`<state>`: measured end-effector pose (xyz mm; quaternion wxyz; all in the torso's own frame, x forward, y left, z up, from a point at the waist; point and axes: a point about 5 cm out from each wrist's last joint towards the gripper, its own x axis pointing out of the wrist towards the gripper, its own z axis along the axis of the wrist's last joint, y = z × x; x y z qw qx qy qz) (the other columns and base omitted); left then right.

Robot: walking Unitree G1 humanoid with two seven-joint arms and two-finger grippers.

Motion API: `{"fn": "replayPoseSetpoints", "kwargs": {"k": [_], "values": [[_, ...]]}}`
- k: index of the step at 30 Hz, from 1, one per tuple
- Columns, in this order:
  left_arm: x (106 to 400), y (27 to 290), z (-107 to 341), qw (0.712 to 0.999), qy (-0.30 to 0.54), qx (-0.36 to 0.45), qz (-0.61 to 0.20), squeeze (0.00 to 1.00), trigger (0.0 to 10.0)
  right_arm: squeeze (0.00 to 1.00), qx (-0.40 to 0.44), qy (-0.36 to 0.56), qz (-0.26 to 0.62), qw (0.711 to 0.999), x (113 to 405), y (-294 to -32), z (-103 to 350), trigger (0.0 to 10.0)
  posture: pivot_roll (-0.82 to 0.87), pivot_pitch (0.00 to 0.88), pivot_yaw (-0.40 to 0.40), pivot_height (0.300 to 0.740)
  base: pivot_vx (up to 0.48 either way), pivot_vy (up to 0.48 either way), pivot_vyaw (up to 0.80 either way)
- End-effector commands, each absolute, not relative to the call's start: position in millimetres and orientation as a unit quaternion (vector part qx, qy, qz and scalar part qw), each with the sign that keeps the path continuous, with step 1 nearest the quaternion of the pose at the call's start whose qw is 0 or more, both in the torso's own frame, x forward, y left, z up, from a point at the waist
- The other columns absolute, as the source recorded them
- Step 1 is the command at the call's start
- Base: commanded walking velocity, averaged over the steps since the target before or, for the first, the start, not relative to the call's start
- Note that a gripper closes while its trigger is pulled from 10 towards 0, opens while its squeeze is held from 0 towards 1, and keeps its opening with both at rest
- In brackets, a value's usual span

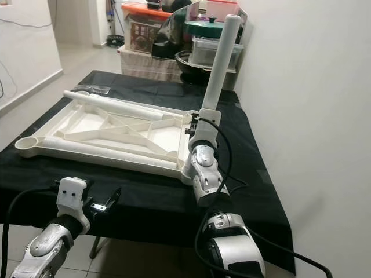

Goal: Building children table

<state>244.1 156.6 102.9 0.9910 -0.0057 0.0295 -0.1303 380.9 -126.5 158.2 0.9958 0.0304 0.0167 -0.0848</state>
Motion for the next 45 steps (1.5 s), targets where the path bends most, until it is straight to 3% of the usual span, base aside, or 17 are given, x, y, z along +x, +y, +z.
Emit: {"fn": "replayPoseSetpoints", "kwargs": {"k": [1,45], "values": [[245.4,155.4,99.2,0.990,0.036,-0.003,-0.133,0.00,10.0,0.00,-0.004,0.115,-0.102,0.988,366.2,-136.4,110.8,10.0,0.03,0.000,-0.088,0.740,0.000,0.000,0.00],[248.1,153.1,96.8,0.989,0.037,0.005,-0.142,0.00,10.0,0.00,0.023,0.050,-0.072,0.996,358.2,-132.1,164.4,10.0,0.02,0.000,-0.081,0.740,0.000,0.000,0.00]]}}
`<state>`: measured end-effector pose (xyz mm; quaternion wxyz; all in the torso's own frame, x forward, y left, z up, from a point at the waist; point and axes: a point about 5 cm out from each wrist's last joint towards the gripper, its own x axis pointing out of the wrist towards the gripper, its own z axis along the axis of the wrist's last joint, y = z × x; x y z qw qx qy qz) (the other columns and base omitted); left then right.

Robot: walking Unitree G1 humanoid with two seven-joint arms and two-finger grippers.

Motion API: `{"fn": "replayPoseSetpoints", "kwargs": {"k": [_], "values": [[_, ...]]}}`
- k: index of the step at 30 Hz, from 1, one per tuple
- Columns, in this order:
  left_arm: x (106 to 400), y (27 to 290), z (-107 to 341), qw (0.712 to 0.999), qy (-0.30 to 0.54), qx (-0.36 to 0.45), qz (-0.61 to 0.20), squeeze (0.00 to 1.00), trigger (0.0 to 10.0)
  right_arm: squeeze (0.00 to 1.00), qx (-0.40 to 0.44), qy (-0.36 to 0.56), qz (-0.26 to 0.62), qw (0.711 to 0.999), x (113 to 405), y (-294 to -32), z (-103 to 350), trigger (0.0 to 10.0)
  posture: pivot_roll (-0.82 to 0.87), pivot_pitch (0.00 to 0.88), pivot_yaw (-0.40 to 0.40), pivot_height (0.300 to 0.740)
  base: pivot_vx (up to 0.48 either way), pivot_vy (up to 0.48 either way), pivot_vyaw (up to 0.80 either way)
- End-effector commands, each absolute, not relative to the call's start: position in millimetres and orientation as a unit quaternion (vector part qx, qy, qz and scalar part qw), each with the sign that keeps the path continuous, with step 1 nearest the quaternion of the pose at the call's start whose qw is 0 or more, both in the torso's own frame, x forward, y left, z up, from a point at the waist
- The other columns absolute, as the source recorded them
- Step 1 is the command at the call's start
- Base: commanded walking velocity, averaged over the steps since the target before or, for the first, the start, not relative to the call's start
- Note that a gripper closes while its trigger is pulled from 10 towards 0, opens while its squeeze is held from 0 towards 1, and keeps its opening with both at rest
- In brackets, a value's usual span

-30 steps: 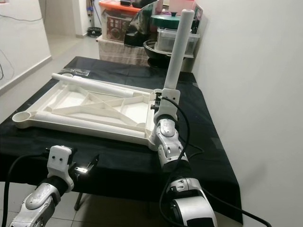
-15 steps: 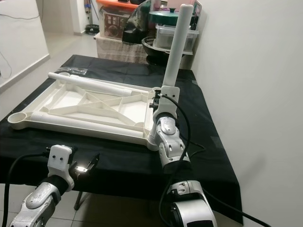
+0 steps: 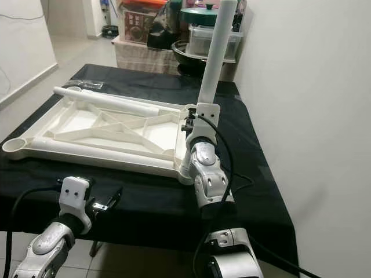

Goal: Building children table

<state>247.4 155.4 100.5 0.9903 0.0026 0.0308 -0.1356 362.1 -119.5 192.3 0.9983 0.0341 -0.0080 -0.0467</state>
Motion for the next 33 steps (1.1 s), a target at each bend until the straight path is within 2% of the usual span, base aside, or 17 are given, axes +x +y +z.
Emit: {"fn": "replayPoseSetpoints", "kwargs": {"k": [1,14,33], "values": [[248.2,153.1,96.8,0.989,0.037,0.006,-0.142,0.00,10.0,0.00,0.024,0.049,-0.072,0.996,356.9,-132.2,164.1,10.0,0.02,0.000,-0.081,0.740,0.000,0.000,0.00],[249.6,153.6,96.3,0.989,0.036,0.006,-0.143,0.00,10.0,0.00,0.018,0.039,-0.074,0.996,348.4,-133.4,162.4,10.0,0.02,0.000,-0.075,0.740,0.000,0.000,0.00],[250.2,156.0,100.3,0.991,0.024,-0.011,-0.134,0.00,10.0,0.00,-0.009,0.026,-0.056,0.998,366.4,-126.8,169.9,10.0,0.04,0.000,-0.096,0.740,0.000,0.000,0.00]]}}
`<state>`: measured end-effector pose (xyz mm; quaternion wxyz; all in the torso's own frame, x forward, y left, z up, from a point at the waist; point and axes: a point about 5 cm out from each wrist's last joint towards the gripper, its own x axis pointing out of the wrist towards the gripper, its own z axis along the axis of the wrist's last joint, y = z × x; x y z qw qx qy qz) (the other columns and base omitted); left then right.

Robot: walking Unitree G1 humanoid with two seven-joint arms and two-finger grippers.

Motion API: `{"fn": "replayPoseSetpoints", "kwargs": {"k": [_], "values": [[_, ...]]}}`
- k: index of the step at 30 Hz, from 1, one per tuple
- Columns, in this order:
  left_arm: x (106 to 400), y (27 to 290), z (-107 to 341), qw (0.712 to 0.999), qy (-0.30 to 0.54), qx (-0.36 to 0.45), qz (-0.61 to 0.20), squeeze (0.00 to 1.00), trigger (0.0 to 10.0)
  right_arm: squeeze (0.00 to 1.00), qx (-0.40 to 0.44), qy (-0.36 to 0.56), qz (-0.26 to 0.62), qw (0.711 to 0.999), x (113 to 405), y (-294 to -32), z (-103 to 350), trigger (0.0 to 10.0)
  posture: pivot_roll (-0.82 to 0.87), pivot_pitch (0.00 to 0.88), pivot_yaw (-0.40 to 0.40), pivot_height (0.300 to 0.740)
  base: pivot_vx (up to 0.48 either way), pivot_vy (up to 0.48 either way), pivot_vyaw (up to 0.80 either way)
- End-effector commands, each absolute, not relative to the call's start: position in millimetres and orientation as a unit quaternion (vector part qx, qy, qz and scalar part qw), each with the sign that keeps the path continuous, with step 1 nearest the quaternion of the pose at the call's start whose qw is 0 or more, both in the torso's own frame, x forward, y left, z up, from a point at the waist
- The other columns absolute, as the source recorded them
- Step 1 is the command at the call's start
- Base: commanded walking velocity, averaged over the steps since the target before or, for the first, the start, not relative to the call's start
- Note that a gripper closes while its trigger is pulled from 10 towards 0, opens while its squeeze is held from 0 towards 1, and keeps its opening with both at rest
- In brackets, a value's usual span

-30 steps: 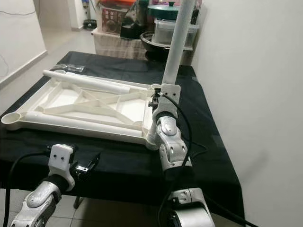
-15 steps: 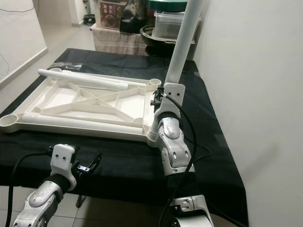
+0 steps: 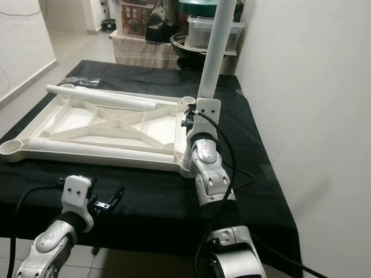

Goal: Building children table

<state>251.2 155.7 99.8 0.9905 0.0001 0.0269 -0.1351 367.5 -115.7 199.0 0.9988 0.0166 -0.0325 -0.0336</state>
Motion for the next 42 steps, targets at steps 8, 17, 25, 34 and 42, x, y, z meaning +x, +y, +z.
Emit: {"fn": "replayPoseSetpoints", "kwargs": {"k": [8,17,25,34,42], "values": [[250.3,158.5,103.0,0.992,0.015,-0.017,-0.126,0.00,10.0,0.00,-0.006,0.028,-0.062,0.998,367.8,-127.9,167.0,10.0,0.04,0.000,-0.094,0.740,0.116,0.000,0.00],[250.8,156.9,103.4,0.991,0.014,-0.019,-0.131,0.00,10.0,0.00,-0.007,0.026,-0.068,0.997,370.9,-132.3,166.8,10.0,0.04,0.000,-0.090,0.740,0.031,0.000,0.00],[251.1,157.7,105.0,0.991,0.008,-0.022,-0.130,0.00,10.0,0.00,-0.005,0.025,-0.067,0.997,371.1,-130.2,166.6,10.0,0.04,0.000,-0.090,0.740,0.129,0.000,0.00],[250.2,156.2,105.5,0.991,0.006,-0.023,-0.132,0.00,10.0,0.00,-0.008,0.027,-0.064,0.998,372.2,-131.4,165.0,10.0,0.03,0.000,-0.089,0.740,0.000,0.000,0.00],[250.4,155.8,105.5,0.991,0.004,-0.023,-0.134,0.00,10.0,0.00,-0.006,0.028,-0.063,0.998,371.7,-129.6,164.1,10.0,0.03,0.000,-0.089,0.740,0.000,0.000,0.00]]}}
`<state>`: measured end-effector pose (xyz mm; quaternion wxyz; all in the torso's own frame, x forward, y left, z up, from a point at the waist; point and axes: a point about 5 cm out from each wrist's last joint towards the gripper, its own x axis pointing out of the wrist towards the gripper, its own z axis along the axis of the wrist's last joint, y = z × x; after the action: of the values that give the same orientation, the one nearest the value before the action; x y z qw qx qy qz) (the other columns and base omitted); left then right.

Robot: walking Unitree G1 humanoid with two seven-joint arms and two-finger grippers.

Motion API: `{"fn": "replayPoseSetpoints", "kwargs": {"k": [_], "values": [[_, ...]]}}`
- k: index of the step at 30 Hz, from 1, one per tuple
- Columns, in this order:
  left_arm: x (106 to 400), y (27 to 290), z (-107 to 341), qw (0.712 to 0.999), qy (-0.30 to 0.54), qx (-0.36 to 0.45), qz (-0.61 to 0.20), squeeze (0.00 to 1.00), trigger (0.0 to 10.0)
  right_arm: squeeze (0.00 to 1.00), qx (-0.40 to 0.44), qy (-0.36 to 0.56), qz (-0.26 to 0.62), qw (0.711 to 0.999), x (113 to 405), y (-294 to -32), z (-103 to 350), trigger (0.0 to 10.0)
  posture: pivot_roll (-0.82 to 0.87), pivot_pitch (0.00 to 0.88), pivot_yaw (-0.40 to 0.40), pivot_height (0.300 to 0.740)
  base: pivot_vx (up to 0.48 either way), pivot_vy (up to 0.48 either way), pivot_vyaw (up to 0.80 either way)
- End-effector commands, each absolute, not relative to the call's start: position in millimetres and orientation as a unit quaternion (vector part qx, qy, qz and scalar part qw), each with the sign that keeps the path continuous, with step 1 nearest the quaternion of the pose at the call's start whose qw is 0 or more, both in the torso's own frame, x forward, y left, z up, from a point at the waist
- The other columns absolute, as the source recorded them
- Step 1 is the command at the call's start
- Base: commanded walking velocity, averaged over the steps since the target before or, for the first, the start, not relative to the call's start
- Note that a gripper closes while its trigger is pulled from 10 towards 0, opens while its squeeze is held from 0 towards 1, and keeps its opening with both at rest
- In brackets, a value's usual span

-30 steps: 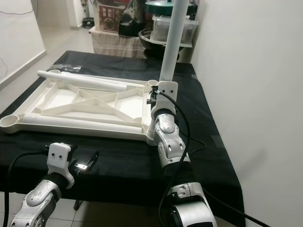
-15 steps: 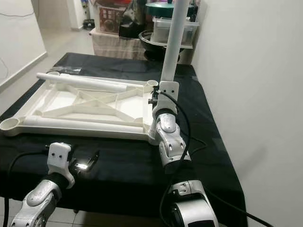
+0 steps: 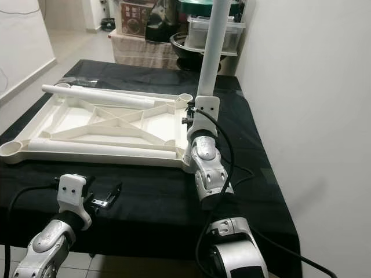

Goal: Building children table

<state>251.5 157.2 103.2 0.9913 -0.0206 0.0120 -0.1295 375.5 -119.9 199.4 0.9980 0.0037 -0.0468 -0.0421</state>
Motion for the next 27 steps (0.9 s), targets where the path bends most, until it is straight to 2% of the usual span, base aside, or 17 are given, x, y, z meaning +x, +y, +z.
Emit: {"fn": "replayPoseSetpoints", "kwargs": {"k": [1,27], "values": [[250.8,156.9,105.9,0.991,0.001,-0.024,-0.128,0.00,10.0,0.00,-0.006,0.030,-0.062,0.998,371.4,-129.3,163.2,10.0,0.03,0.000,-0.089,0.740,0.480,0.000,0.00],[251.0,151.5,103.9,0.990,0.004,-0.016,-0.137,0.00,10.0,0.00,-0.011,0.028,-0.064,0.998,372.0,-134.0,163.7,10.0,0.03,0.000,-0.080,0.740,0.018,0.000,0.00]]}}
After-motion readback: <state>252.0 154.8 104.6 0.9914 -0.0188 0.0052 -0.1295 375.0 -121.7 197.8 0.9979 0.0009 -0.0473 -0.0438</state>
